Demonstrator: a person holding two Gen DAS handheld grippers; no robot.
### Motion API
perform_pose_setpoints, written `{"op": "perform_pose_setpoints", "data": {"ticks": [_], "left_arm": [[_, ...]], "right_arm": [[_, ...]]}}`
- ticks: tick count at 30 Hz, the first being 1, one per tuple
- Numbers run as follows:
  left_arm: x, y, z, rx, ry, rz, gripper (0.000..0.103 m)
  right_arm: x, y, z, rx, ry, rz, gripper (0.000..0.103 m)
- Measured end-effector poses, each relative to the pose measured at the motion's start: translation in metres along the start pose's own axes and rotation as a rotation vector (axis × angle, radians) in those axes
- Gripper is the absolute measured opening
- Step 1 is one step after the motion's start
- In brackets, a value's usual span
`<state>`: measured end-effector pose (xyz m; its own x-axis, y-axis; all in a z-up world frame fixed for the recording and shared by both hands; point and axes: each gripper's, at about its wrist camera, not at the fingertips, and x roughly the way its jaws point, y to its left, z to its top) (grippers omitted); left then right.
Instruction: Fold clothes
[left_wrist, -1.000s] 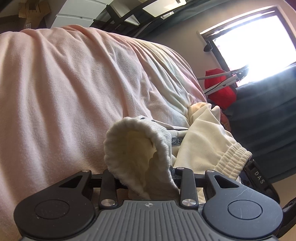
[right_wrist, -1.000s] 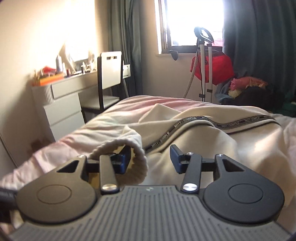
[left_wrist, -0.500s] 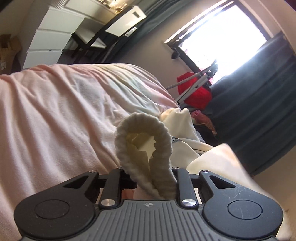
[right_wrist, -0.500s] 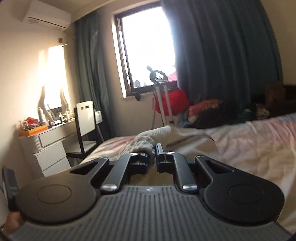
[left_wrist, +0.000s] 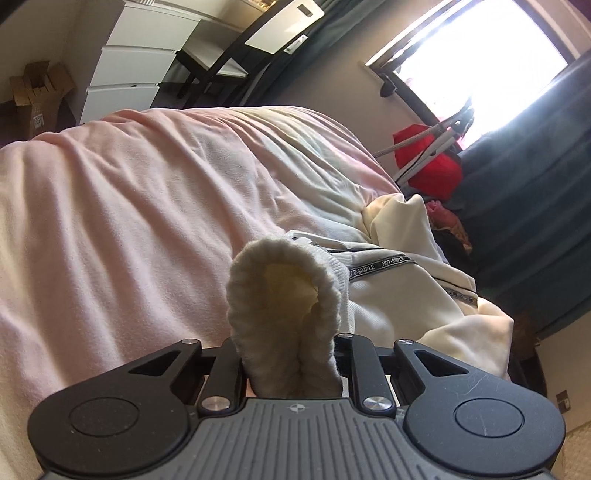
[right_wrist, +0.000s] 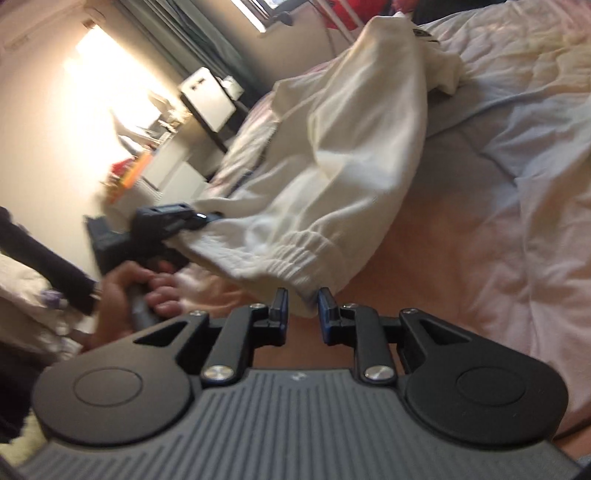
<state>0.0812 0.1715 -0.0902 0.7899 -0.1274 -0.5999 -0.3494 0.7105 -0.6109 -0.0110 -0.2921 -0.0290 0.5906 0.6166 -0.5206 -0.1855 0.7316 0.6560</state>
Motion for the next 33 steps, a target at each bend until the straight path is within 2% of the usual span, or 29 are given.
{"op": "perform_pose_setpoints", "data": {"ticks": [3,4,8,9,11,13,15,16,18,22,23,24,25,27,30,33], "left_arm": [[-0.002,-0.001,0.001,0.012,-0.013,-0.005,0.018],[-0.002,-0.002,0.001,0.016,-0.019,-0.007,0.018],[-0.003,-0.003,0.003,0.021,-0.038,-0.017,0.018],[-0.002,-0.003,0.004,0.018,-0.039,-0.018,0.018],[-0.001,-0.004,0.005,0.012,-0.042,-0.019,0.018],[0.001,-0.004,0.006,0.007,-0.043,-0.021,0.018],[0.001,-0.005,0.006,0.006,-0.045,-0.023,0.018],[0.0,-0.005,0.006,0.009,-0.047,-0.023,0.018],[0.0,-0.006,0.005,0.016,-0.051,-0.024,0.018],[0.001,-0.009,0.006,0.038,-0.067,-0.013,0.018],[0.0,-0.012,0.007,0.055,-0.079,-0.003,0.018],[0.0,-0.016,0.009,0.079,-0.095,0.006,0.018],[0.0,-0.021,0.011,0.108,-0.114,0.014,0.018],[0.001,-0.033,0.025,0.177,-0.12,0.036,0.017],[0.003,-0.061,0.06,0.326,-0.123,0.079,0.016],[0.005,-0.087,0.112,0.409,-0.146,0.107,0.016]], "right_arm": [[-0.008,-0.025,0.003,0.148,-0.064,0.049,0.023],[-0.004,-0.033,0.002,0.194,-0.068,0.031,0.023],[0.013,-0.062,-0.004,0.363,-0.068,-0.056,0.046],[0.018,-0.067,-0.004,0.397,-0.056,-0.056,0.046],[0.029,-0.071,-0.004,0.437,-0.03,-0.022,0.046],[0.034,-0.065,-0.003,0.41,-0.04,0.006,0.049],[0.039,-0.061,-0.004,0.398,-0.047,0.03,0.077],[0.042,-0.06,-0.005,0.405,-0.049,0.039,0.082],[0.049,-0.059,-0.008,0.418,-0.051,0.058,0.083],[0.061,-0.056,-0.012,0.445,-0.057,0.095,0.082],[0.064,-0.055,-0.013,0.452,-0.058,0.105,0.075],[0.068,-0.05,-0.014,0.424,-0.058,0.07,0.06],[0.072,-0.046,-0.016,0.395,-0.054,0.036,0.052],[0.075,-0.035,-0.022,0.369,-0.061,0.048,0.032],[0.081,-0.005,-0.03,0.299,-0.074,0.084,0.024],[0.102,0.024,-0.035,0.344,-0.077,0.196,0.022]]}}
